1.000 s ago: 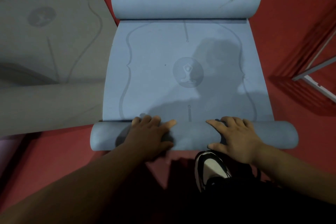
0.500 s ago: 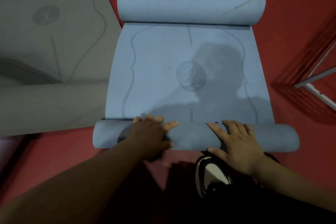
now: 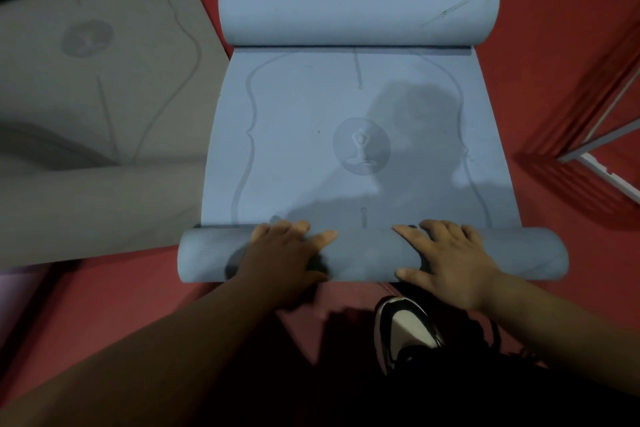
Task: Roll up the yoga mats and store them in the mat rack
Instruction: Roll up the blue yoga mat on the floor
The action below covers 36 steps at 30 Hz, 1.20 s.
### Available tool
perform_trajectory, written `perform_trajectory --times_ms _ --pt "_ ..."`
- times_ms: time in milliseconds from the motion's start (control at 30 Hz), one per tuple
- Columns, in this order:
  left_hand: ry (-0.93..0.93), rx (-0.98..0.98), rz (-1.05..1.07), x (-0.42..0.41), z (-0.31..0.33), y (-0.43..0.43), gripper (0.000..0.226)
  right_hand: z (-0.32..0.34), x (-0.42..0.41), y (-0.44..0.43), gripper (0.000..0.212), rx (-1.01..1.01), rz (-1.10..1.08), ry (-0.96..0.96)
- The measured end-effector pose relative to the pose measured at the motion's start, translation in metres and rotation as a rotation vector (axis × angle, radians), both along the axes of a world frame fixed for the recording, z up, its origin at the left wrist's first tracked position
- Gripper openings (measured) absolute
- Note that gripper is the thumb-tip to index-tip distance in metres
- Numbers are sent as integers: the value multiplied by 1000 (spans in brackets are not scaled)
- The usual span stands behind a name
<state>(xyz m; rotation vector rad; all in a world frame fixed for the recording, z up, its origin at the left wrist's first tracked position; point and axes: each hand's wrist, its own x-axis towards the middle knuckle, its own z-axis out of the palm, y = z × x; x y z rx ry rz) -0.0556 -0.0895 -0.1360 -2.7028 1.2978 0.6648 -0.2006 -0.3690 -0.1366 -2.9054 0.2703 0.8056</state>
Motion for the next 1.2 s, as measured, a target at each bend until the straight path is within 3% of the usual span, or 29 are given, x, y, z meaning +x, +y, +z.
perform_trajectory --times_ms 200,533,700,833,967,1200 --pt "81 3 24 15 3 -5 79 -6 -10 11 82 -24 -22 -73" --pt "-106 -89 -2 5 -6 9 76 -4 17 -4 87 56 -32 28" --pt "0 -35 36 15 3 3 86 -2 10 1 87 25 -40 -28" --pt "34 -40 56 25 2 -1 80 -7 2 6 85 -16 -12 -111" --pt "30 -28 64 31 5 -8 82 -5 15 -2 88 -11 -15 -35" --pt "-182 -119 48 7 -3 0 77 1 45 -21 97 108 -24 115"
